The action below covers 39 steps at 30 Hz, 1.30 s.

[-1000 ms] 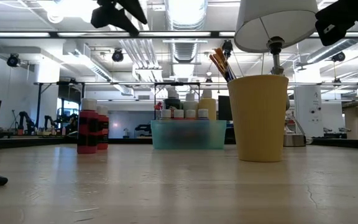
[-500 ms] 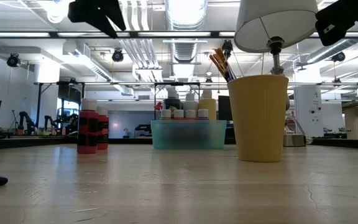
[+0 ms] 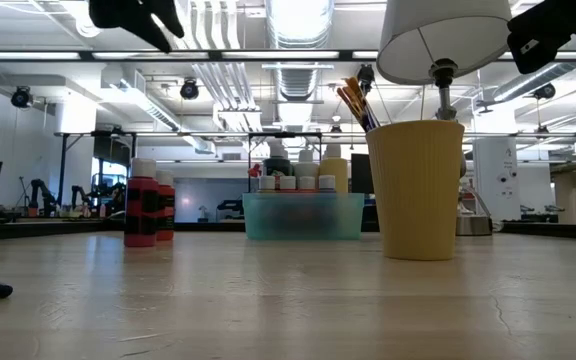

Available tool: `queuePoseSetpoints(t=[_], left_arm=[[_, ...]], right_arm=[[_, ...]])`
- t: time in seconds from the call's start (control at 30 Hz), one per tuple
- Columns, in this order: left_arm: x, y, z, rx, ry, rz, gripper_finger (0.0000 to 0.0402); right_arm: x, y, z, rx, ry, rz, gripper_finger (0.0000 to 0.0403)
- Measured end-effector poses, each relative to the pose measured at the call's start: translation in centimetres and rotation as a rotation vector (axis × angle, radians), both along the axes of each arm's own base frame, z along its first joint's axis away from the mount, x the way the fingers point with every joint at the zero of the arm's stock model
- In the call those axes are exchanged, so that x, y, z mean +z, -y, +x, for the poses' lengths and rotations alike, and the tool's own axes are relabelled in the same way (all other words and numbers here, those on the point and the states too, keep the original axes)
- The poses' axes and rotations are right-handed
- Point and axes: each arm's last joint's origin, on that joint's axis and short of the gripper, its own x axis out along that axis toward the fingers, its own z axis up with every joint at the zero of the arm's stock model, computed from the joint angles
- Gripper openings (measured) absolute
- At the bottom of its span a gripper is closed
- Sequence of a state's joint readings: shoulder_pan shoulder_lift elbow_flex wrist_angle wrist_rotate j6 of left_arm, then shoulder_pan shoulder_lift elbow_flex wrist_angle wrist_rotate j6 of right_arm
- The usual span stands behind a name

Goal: Pick & Place Paint Supplies
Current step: Put the small pink paint bottle into the green bin

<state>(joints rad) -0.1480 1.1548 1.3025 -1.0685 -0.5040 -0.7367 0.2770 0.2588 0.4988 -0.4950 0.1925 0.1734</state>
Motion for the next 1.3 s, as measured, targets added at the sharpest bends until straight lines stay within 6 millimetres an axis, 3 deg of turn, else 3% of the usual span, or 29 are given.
queuePoseSetpoints(t=[0.23,0.47,0.77,1.0,1.3], left_arm=[[-0.9,0.0,-1.4,0.146,-0.089,0.018,0.0218],[-3.6,0.0,-1.6,0.280,-0.122,-0.052,0.0218],[-7.8,1.4,-1.7,0.112,-0.277,-0.043,0.0218],[-10.4,2.7,-1.4,-0.030,-0.290,-0.029,0.0218],[-12.1,3.3,-1.2,-0.071,-0.261,-0.051,0.0218]], right_arm=[[0.0,0.0,0.0,0.000,0.000,0.000,0.0008],[0.0,0.0,0.0,0.000,0.000,0.000,0.0008],[0.0,0.0,0.0,0.000,0.000,0.000,0.0008],[0.0,0.0,0.0,0.000,0.000,0.000,0.0008],[0.0,0.0,0.0,0.000,0.000,0.000,0.0008]])
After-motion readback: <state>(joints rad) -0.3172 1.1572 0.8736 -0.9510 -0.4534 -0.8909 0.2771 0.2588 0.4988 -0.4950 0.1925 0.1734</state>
